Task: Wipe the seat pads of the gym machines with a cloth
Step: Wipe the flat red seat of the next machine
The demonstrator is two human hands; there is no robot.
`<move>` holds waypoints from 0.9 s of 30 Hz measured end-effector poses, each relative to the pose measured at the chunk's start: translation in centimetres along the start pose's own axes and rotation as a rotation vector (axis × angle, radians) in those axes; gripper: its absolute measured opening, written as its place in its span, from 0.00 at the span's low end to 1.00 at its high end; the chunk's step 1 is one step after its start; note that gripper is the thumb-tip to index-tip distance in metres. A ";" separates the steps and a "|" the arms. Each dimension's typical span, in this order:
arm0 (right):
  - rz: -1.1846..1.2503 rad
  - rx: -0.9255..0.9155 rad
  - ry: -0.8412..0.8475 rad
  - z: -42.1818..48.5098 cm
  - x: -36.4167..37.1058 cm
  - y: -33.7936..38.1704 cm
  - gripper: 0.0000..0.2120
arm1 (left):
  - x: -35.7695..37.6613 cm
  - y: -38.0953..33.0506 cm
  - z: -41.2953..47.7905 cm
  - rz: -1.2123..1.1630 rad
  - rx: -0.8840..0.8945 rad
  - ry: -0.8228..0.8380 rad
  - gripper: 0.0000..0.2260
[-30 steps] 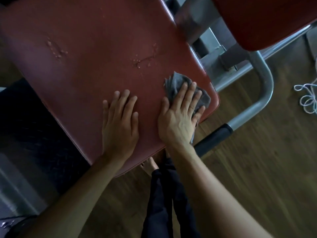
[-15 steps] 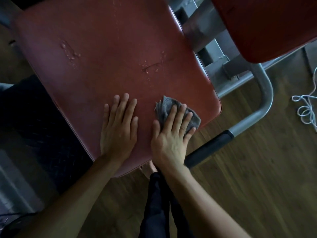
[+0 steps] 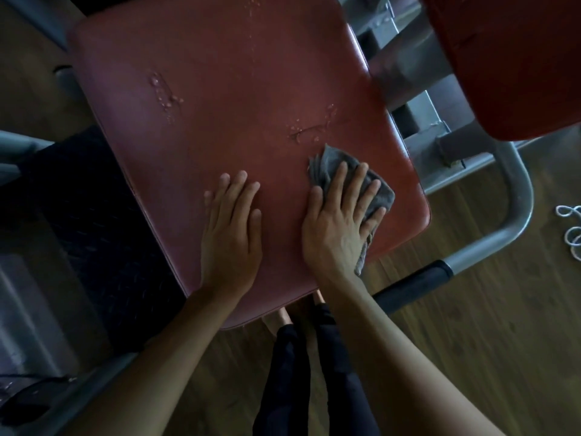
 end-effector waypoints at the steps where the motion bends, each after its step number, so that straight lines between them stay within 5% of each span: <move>1: -0.043 -0.077 0.006 -0.2 0.2 0.4 0.27 | -0.3 0.3 0.2 -0.005 -0.041 -0.044 0.18; 6: -0.430 -0.540 0.113 0.3 -2.3 -3.6 0.24 | -1.5 2.9 0.6 0.067 -0.283 -0.108 0.21; 11: -0.358 -0.456 0.034 3.2 -1.8 -0.1 0.24 | -0.9 2.7 0.6 0.178 -0.342 -0.104 0.22; 15: -0.479 -0.768 0.112 1.5 -1.6 -2.6 0.23 | -1.0 2.7 0.8 0.179 -0.351 -0.111 0.21; 27: -0.288 -0.562 -0.080 6.9 -7.1 -5.4 0.22 | -1.9 2.7 3.1 0.178 -0.431 -0.129 0.20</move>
Point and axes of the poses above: each hand's wrist, its own z-axis towards the middle knuckle, its own x-axis out of the palm, y = z × x, the point moved 2 cm from there along z, towards the middle knuckle, and after that the axes turned 11 degrees about y, right-handed, at the moved point
